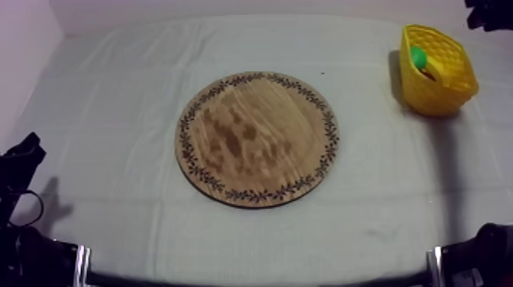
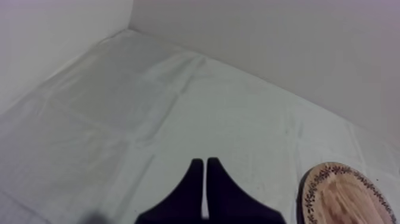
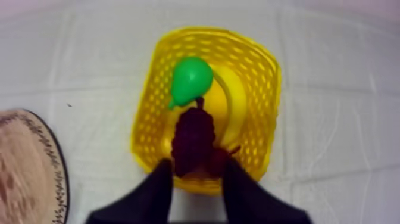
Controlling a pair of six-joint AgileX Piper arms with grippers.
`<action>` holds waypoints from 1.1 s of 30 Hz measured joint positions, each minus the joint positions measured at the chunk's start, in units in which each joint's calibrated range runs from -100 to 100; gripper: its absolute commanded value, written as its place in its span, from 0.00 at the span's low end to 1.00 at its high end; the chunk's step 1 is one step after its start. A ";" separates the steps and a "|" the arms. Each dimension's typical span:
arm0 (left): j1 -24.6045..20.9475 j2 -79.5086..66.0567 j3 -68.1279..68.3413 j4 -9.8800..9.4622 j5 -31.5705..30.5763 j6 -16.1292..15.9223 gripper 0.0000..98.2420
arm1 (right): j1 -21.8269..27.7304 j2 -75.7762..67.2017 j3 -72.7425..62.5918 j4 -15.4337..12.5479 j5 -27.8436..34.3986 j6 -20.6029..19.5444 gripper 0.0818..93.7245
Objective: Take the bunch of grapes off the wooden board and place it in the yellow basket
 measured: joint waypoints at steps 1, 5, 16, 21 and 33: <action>0.00 0.00 0.00 0.00 0.00 0.00 0.00 | -0.33 -2.95 2.06 0.00 -1.12 -0.29 0.12; 0.00 0.00 0.00 0.00 0.00 0.00 0.00 | -2.49 -14.29 11.04 1.30 -5.89 -2.18 0.09; 0.00 0.00 0.00 0.00 0.00 0.00 0.00 | -8.79 -43.47 40.98 2.87 -20.13 -5.10 0.03; 0.00 0.00 0.00 0.00 0.00 0.00 0.00 | -9.68 -54.80 55.66 3.15 -25.53 -4.66 0.01; 0.00 0.00 0.00 0.00 0.00 0.00 0.00 | -10.81 -73.76 76.27 4.20 -26.67 -7.56 0.00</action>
